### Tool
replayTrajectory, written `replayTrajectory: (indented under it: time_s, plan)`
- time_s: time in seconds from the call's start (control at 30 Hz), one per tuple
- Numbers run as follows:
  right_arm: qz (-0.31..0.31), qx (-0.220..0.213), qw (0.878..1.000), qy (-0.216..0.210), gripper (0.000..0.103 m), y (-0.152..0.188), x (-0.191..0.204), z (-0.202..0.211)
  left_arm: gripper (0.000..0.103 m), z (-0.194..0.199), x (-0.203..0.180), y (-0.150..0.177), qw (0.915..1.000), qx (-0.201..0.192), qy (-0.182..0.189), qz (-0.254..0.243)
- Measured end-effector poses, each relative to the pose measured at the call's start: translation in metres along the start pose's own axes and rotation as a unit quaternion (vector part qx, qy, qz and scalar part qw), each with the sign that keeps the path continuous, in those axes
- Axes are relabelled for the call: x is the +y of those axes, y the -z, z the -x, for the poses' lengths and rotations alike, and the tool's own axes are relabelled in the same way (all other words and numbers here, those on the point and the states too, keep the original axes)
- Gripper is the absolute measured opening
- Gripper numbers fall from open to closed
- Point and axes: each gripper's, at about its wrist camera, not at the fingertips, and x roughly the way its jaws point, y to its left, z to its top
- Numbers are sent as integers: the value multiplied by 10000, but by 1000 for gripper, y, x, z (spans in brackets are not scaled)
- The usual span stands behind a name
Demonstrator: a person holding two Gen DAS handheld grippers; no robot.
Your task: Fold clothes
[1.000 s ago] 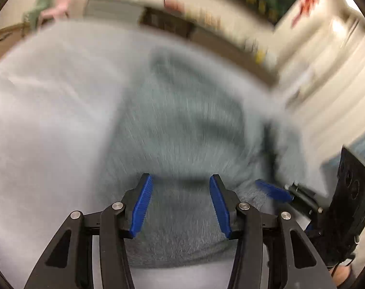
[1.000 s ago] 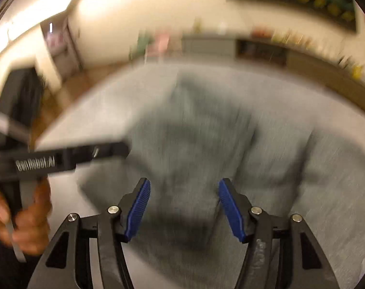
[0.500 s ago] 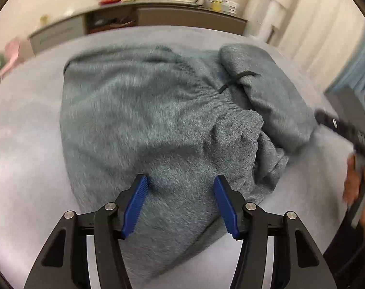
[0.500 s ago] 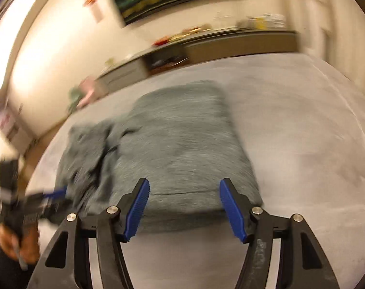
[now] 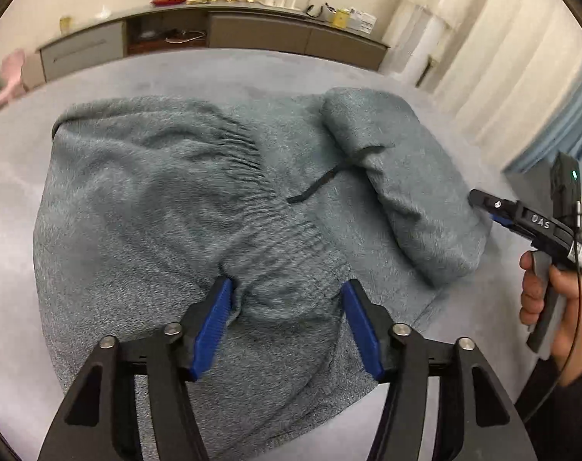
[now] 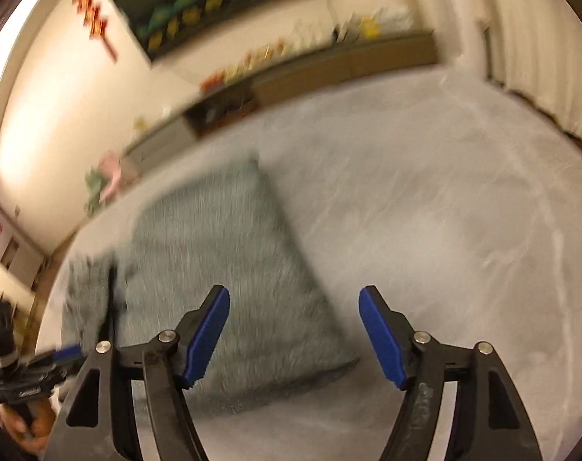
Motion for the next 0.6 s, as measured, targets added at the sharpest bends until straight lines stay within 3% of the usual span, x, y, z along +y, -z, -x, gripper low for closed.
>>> replayTrajectory:
  time_s: [0.07,0.13,0.17,0.2,0.27,0.33,0.4,0.5,0.6]
  plan:
    - [215,24,9998,22,72,4,1,-10,62,1,-4,-7,9999,26,111,-2]
    - [423,-122,9990,99,44,8,11,-7,62,6,-7,-18,9996,57,265,-12]
    - [548,-208,9982,146,25,9,16,-5,62,9,-9,-23,9994,73,342,-17]
    - [761,-350,9962,234,20,8,26,0,62,12,-10,-28,9991,89,420,-22]
    - [1401,-794,9861,414,20,8,58,19,63,17,-14,-39,9983,120,574,-32]
    - [2190,-1240,9666,478,19,16,100,40,65,22,-17,-50,9972,151,728,-42]
    - [3107,-1638,9351,466,19,36,150,57,69,28,-20,-60,9959,182,882,-52]
    - [4049,-1878,8936,473,19,75,199,64,71,36,-25,-76,9935,229,1113,-67]
    - [4655,-1928,8627,433,19,112,225,60,71,44,-28,-91,9907,272,1329,-68]
